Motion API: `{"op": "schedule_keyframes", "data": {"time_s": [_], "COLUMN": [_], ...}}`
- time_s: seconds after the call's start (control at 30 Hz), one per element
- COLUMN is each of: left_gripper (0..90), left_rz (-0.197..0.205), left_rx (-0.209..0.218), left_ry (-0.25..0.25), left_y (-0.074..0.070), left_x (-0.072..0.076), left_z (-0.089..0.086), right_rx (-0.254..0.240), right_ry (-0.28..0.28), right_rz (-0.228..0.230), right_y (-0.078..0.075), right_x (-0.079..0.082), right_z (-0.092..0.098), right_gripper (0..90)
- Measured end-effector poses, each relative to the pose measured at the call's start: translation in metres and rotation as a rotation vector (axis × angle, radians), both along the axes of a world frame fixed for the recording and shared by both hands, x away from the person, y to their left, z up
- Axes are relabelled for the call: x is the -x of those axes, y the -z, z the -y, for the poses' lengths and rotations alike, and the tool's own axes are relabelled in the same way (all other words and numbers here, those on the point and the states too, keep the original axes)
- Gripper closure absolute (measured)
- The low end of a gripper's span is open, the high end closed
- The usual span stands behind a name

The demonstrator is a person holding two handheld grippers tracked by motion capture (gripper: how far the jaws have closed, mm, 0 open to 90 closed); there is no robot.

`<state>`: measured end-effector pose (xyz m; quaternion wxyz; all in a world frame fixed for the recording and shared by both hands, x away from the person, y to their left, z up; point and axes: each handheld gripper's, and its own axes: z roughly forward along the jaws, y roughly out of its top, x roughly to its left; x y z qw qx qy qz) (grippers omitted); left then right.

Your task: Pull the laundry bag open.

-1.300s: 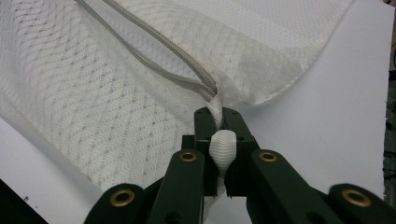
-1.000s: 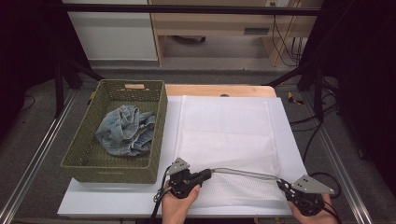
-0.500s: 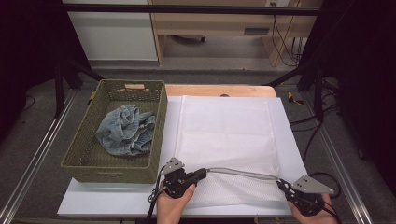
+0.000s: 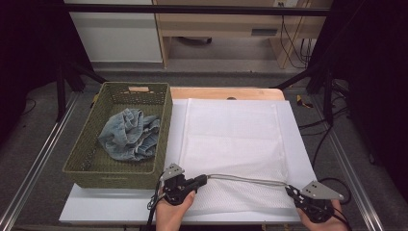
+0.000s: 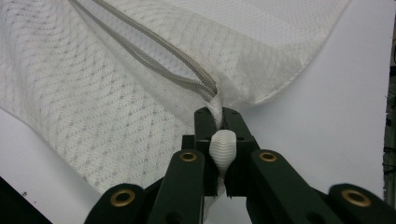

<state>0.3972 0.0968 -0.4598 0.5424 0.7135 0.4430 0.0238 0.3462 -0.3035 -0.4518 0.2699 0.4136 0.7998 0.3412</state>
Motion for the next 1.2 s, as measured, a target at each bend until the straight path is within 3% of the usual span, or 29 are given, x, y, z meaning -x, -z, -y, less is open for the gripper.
{"op": "schedule_keyframes", "data": {"time_s": [0.73, 1.2], "left_gripper": [86.8, 86.8], "left_rz": [-0.029, -0.044], "left_rx": [-0.035, -0.064], "left_ry": [0.008, 0.003], "left_y": [0.007, 0.006], "left_x": [-0.002, -0.001], "left_z": [0.009, -0.005], "right_rx": [0.012, 0.025], "right_ry": [0.047, 0.058], "right_rz": [-0.037, -0.051], "right_y": [0.002, 0.003], "right_x": [-0.005, -0.008], "right_z": [0.010, 0.011], "right_gripper": [86.6, 86.7]}}
